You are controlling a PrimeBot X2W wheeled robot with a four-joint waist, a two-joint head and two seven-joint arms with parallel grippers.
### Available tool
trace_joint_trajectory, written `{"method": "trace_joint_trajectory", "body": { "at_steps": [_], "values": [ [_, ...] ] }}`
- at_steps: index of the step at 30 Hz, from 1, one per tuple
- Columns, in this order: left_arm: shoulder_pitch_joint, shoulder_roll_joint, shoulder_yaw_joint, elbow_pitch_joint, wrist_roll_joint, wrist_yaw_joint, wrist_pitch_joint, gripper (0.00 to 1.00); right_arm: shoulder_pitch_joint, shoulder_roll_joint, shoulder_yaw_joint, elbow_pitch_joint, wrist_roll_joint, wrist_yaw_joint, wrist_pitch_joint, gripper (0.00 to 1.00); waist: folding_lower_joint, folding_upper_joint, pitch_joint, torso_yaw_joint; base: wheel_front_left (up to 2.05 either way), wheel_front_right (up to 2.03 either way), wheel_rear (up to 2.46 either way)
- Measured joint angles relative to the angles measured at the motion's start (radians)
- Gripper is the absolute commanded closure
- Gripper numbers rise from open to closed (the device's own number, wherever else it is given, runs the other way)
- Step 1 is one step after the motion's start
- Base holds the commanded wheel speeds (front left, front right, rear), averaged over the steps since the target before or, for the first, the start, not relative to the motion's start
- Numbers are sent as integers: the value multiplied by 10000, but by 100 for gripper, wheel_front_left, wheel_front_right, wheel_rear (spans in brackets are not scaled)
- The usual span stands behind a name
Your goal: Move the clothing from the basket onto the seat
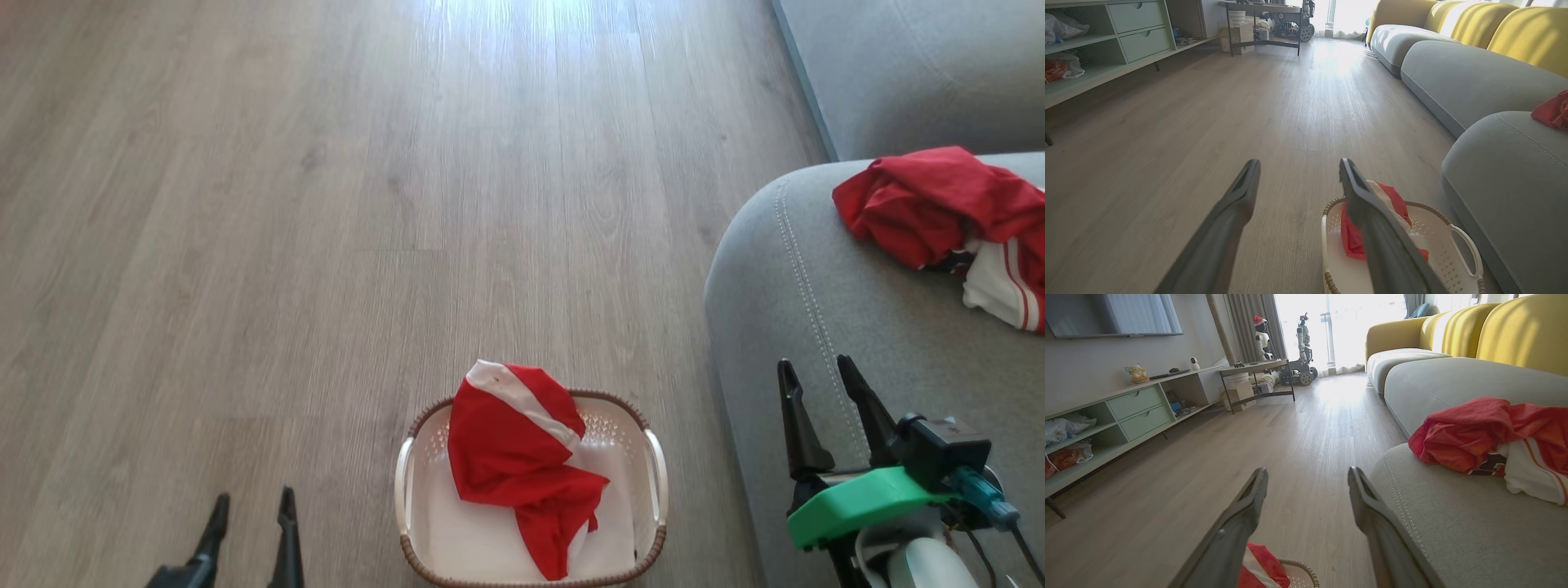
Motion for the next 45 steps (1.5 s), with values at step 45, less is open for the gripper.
{"method": "trace_joint_trajectory", "body": {
  "at_steps": [45],
  "values": [
    [-9468,-1944,-3221,8635,1580,-2096,148,0,-4358,6,-901,-3593,-1296,0,-4,0,1,-1,7315,-1631,0,0,0]
  ]
}}
